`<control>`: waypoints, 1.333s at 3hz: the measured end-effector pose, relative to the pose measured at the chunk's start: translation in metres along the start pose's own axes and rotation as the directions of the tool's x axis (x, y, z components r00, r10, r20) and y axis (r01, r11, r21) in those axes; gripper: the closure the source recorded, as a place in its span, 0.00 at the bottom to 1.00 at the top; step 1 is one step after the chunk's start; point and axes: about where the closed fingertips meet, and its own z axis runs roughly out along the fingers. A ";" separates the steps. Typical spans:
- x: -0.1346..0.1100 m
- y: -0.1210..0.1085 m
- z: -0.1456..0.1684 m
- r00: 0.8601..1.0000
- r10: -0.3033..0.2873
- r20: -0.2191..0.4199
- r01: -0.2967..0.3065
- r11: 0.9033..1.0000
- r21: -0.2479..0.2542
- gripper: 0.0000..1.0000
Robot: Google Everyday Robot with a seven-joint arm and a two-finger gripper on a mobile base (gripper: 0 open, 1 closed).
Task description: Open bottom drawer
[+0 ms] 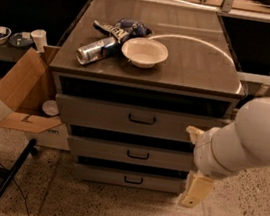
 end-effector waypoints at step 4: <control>0.033 0.022 0.146 0.965 -0.004 0.263 -0.022 0.995 0.094 0.00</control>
Offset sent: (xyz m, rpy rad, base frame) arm 0.0217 0.0122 -0.1515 0.2450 -0.1736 0.0085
